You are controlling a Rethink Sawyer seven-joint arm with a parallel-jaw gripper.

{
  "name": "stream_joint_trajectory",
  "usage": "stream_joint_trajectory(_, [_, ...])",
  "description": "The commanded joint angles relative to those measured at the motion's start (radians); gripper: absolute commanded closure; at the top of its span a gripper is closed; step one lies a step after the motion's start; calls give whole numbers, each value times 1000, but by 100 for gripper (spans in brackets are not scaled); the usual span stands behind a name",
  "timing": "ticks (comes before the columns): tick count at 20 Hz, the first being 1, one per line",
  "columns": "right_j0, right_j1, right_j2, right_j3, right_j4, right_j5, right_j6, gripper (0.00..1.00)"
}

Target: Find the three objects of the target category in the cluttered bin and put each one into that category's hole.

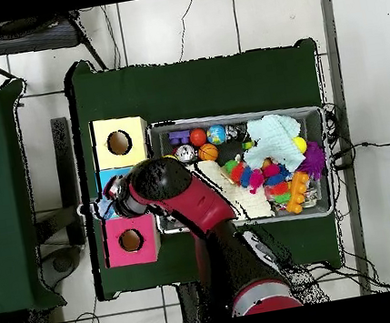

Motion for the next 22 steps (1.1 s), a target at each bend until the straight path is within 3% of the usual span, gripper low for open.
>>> stream_joint_trajectory(1, [-34,78,9,-173,-68,90,210,100])
stream_joint_trajectory(6, [-34,93,0,-200,-97,80,187,100])
stream_joint_trajectory(22, [-46,91,-12,-175,-144,45,156,100])
